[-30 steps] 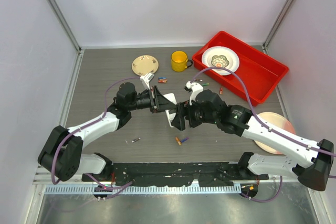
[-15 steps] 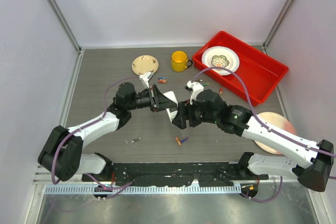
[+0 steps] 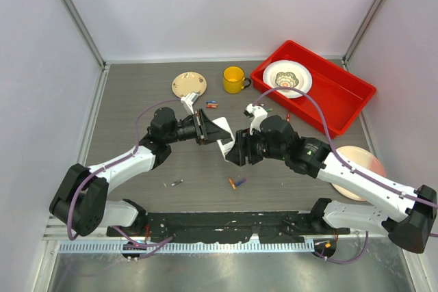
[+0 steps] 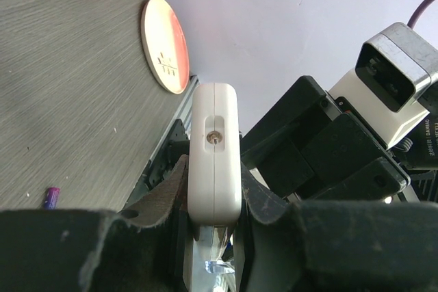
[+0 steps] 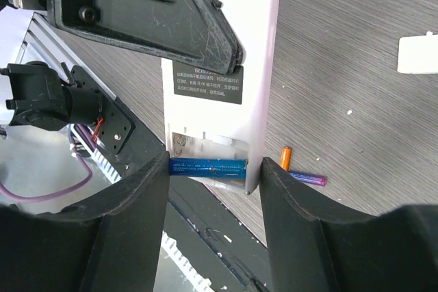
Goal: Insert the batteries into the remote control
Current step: Load the battery into the remote control.
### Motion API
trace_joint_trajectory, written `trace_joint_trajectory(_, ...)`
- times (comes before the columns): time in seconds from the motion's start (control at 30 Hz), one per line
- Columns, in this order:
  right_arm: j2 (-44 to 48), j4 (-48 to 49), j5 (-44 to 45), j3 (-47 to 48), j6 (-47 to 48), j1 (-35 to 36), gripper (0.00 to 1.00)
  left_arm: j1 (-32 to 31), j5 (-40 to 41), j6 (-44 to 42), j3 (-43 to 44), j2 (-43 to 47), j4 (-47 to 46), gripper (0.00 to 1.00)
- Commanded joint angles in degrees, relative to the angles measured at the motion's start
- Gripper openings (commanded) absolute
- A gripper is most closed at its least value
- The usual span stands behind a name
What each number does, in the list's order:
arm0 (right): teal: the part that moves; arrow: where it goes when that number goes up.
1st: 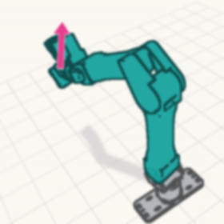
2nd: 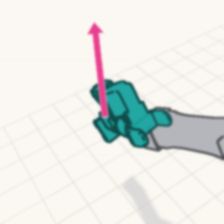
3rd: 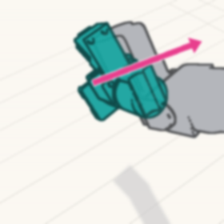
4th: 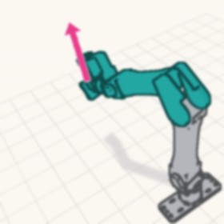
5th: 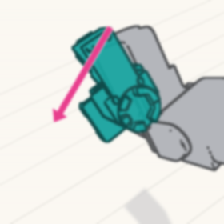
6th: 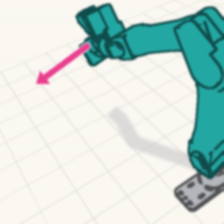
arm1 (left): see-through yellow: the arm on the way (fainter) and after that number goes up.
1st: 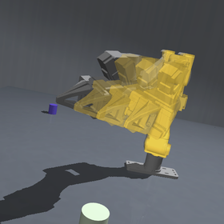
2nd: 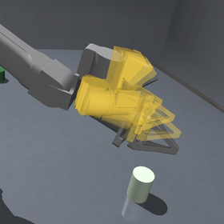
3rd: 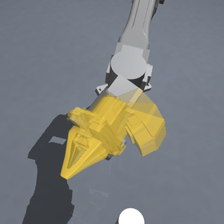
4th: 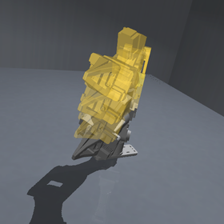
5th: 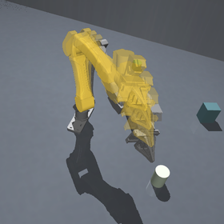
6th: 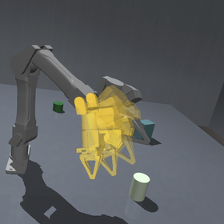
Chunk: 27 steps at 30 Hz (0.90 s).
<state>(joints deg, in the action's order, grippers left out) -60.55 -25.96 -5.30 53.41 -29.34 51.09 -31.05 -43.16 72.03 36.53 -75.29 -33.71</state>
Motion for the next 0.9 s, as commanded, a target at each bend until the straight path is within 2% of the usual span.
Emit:
trace_joint_trajectory(0.0,-0.53,-5.07,4.09,-2.43,1.04,-2.31,0.19,-0.15,-6.59,5.05,0.82,2.16,-7.77,0.00)
trace_joint_trajectory(0.07,-0.70,-4.89,3.89,-2.52,0.78,-2.49,0.11,-0.24,-6.50,5.14,0.73,2.07,-7.94,0.00)
trace_joint_trajectory(0.1,-1.14,-4.72,3.98,-2.52,0.52,-2.40,0.01,-0.24,-6.41,5.40,0.56,1.99,-8.47,0.00)
trace_joint_trajectory(0.23,-1.93,-5.15,5.12,-2.43,0.25,-2.57,0.01,-0.15,-6.41,5.75,0.47,1.90,-9.09,0.00)
trace_joint_trajectory(0.53,-4.83,-12.01,20.41,-0.67,4.56,-2.57,0.01,-0.24,-5.71,8.47,-1.29,0.50,-13.12,0.00)
trace_joint_trajectory(0.73,-4.92,-11.40,20.24,-1.38,6.14,-2.57,0.01,-0.15,-5.45,11.82,-1.29,-0.39,-18.75,0.00)
trace_joint_trajectory(0.83,-4.57,-10.87,18.75,-1.55,6.23,-2.57,0.12,-0.24,-5.27,11.47,-1.03,-0.12,-18.58,0.00)
trace_joint_trajectory(0.87,-4.14,-10.70,18.31,-1.64,5.71,-2.57,0.19,-0.24,-5.36,10.94,-0.94,-0.04,-17.88,0.00)
